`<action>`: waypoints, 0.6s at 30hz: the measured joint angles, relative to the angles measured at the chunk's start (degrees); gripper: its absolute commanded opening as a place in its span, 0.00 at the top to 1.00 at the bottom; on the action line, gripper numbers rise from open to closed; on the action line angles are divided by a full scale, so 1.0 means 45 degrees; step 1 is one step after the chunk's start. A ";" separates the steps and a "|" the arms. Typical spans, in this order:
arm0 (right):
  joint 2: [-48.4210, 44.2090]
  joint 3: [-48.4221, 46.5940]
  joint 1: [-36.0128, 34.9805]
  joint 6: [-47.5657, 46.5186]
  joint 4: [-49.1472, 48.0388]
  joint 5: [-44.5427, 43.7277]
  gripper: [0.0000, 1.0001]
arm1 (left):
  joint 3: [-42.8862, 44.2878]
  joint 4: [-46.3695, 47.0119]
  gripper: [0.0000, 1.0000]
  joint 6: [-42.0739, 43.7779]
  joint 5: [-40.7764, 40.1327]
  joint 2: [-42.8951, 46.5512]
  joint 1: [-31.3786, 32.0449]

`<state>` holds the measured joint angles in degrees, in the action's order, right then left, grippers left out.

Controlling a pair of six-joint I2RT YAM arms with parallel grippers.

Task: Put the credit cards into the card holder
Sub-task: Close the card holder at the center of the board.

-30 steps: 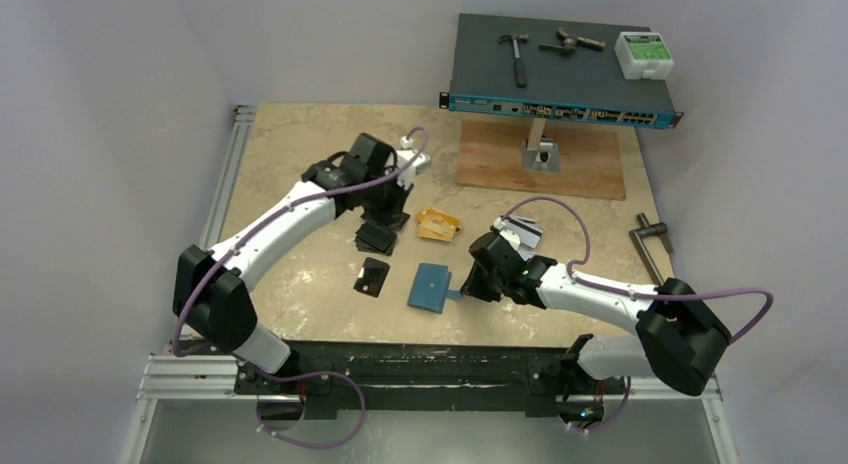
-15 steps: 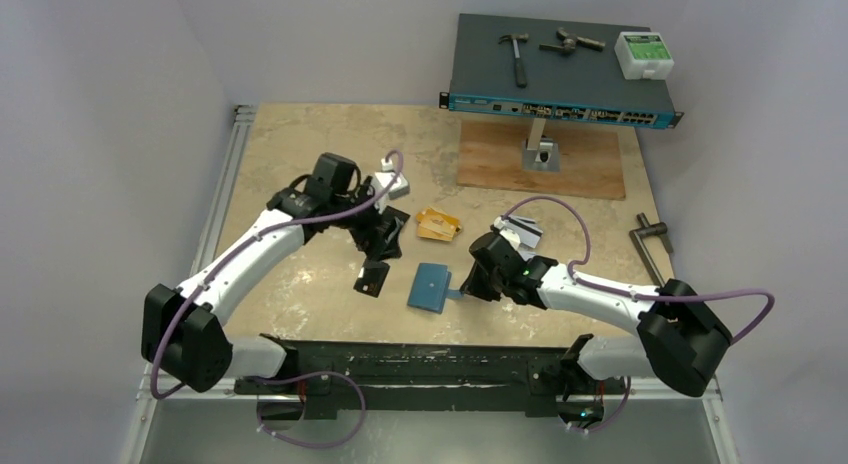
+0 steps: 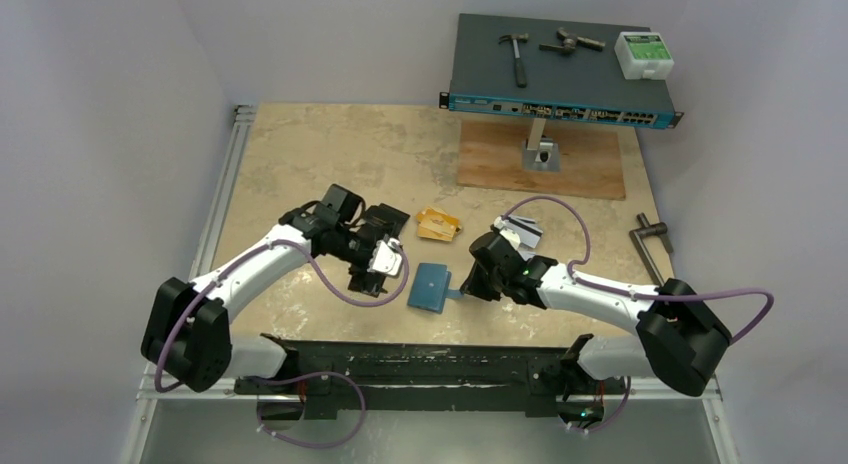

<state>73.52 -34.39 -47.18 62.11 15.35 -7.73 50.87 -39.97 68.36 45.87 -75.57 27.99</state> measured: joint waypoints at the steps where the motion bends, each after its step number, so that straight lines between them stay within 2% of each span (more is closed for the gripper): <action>1: 0.0000 0.0000 0.0000 -0.0005 0.0000 0.0005 1.00 | -0.0029 0.0087 0.00 0.0597 0.0151 -0.0107 0.0097; 4: 0.0000 0.0000 0.0015 -0.0005 0.0000 0.0005 1.00 | -0.0223 0.0631 0.00 0.1783 0.0209 -0.0432 0.0763; 7: -0.0010 0.0010 0.0083 0.0000 -0.0063 0.0058 1.00 | -0.0306 0.1137 0.00 0.2059 0.0034 -0.0976 0.1700; 12: -0.0039 0.0194 0.0170 0.0058 -0.0350 0.0194 1.00 | 0.0656 0.1200 0.16 0.1409 -0.0709 -0.2846 0.2681; 17: -0.0039 0.0301 0.0228 0.0107 -0.0578 0.0296 1.00 | 0.0724 0.1821 0.39 0.0850 -0.1413 -0.3274 0.2735; 18: -0.0039 0.0311 0.0238 0.0102 -0.0641 0.0296 1.00 | 0.0724 0.1933 0.47 0.0699 -0.1545 -0.3337 0.2735</action>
<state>73.34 -32.99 -46.11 62.57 12.47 -6.39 54.13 -31.27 71.50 38.92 -90.59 40.29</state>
